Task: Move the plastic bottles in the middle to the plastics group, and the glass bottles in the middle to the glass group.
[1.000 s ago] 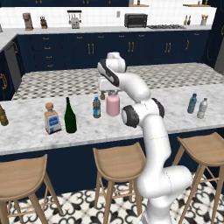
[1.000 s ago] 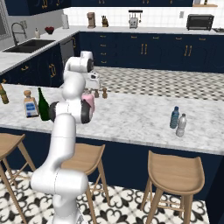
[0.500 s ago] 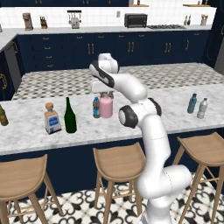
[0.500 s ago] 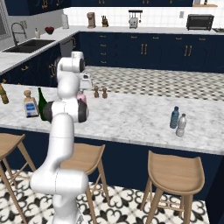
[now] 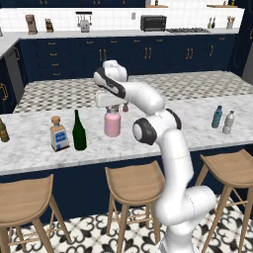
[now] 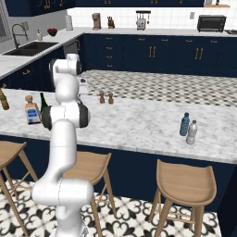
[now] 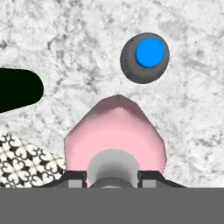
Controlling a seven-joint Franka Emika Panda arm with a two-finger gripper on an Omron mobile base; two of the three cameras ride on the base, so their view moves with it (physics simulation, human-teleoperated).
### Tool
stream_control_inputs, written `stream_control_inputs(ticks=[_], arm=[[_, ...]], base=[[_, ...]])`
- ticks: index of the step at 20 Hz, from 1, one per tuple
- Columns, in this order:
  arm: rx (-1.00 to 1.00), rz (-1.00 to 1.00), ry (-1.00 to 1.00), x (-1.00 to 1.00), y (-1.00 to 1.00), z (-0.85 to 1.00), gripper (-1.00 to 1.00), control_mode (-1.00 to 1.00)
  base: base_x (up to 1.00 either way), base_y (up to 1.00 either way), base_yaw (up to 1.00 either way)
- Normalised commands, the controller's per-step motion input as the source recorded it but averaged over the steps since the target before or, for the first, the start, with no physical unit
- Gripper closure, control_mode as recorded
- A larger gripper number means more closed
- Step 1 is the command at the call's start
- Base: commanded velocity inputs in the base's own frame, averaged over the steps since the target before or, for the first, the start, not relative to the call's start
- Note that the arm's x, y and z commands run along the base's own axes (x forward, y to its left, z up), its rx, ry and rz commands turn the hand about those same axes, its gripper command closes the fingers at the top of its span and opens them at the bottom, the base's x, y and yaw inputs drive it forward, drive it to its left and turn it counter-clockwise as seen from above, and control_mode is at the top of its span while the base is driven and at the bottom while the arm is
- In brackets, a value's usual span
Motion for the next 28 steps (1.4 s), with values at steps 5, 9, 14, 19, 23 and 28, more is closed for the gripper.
stream_control_inputs(ticks=[5,9,14,19,23,28], arm=[[0.13,0.17,-0.08,-0.53,0.04,0.00,1.00,-1.00],[0.15,0.24,-0.07,0.00,0.24,0.00,1.00,-1.00],[0.05,0.25,-0.01,0.00,0.31,0.00,1.00,-1.00],[0.00,0.17,-0.01,0.03,0.28,-0.07,1.00,-1.00],[0.00,0.14,-0.06,0.18,0.25,-0.09,1.00,-1.00],[0.00,0.14,-0.09,0.34,0.16,-0.09,1.00,-1.00]], base=[[0.00,0.00,0.00],[0.00,0.00,0.00],[0.00,0.00,0.00],[0.00,0.00,0.00],[0.00,0.00,0.00],[0.00,0.00,0.00]])
